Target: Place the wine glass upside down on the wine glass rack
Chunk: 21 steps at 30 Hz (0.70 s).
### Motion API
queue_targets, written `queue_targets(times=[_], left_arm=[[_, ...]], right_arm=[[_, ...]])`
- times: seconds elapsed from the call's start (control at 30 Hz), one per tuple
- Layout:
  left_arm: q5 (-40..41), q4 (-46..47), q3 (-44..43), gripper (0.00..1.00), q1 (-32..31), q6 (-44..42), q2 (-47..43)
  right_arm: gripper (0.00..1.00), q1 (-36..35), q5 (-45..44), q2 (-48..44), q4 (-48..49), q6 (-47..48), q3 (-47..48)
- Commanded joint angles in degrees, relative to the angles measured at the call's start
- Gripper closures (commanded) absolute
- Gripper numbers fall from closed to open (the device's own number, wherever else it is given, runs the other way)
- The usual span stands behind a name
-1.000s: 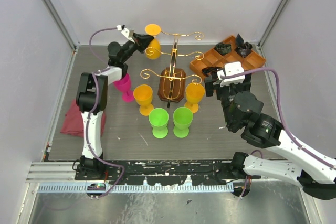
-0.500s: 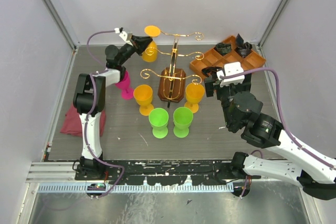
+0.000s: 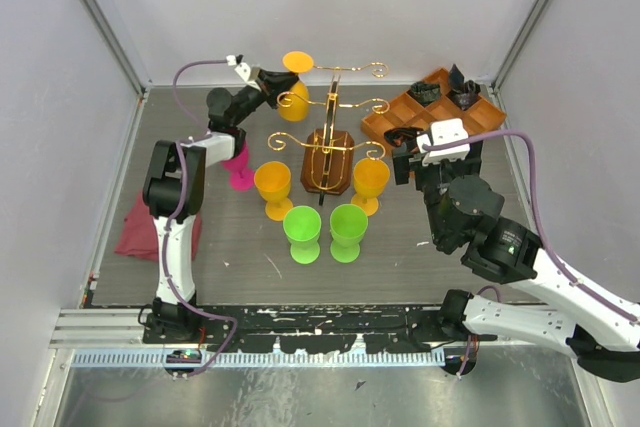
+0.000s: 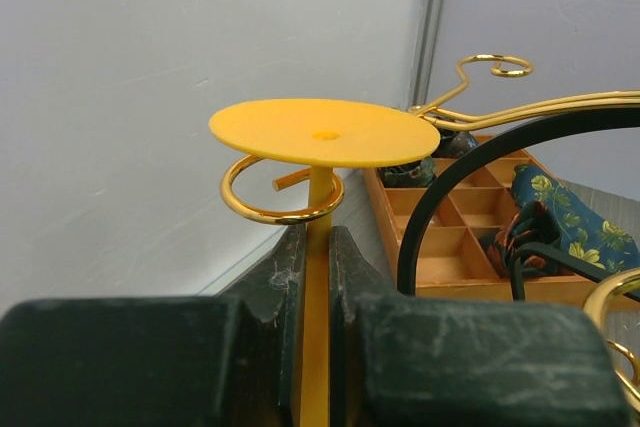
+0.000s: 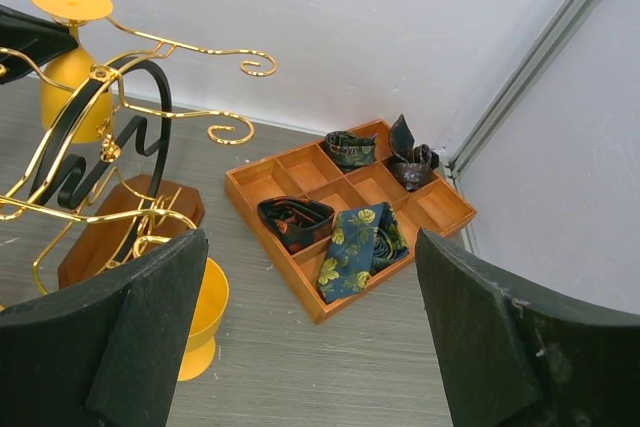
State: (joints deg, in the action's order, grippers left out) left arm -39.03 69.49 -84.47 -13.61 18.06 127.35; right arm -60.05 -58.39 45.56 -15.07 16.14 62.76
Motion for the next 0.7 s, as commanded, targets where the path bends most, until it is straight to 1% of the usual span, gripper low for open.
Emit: queue_targets(times=[0.0, 0.1, 0.13, 0.2, 0.27, 0.4, 0.67], left_arm=[[0.3, 2.5, 0.2, 0.89, -0.6, -0.8, 0.4], [1.0, 2.6, 1.0, 0.69, -0.5, -1.2, 0.2], [1.1, 2.6, 1.3, 0.61, -0.5, -1.5, -0.1], [1.3, 2.6, 2.2, 0.50, -0.3, -1.9, -0.6], [1.2, 2.6, 2.8, 0.44, 0.0, -2.1, -1.1], [1.2, 3.0, 4.4, 0.37, 0.9, -2.1, -2.7], [1.0, 4.3, 9.3, 0.32, 3.4, -1.7, -7.1]], right_arm=[[0.10, -0.3, -1.3, -0.8, 1.8, -0.1, 0.5], [0.10, -0.3, -1.4, -0.7, 1.7, -0.1, 0.5], [0.09, -0.3, -1.5, -0.8, 1.7, -0.2, 0.5], [0.08, -0.3, -1.5, -0.8, 1.7, -0.2, 0.5], [0.08, -0.3, -1.6, -0.8, 1.7, -0.2, 0.5], [0.08, -0.3, -1.6, -0.7, 1.7, -0.2, 0.5], [0.08, -0.2, -1.2, -0.7, 1.8, -0.4, 0.7]])
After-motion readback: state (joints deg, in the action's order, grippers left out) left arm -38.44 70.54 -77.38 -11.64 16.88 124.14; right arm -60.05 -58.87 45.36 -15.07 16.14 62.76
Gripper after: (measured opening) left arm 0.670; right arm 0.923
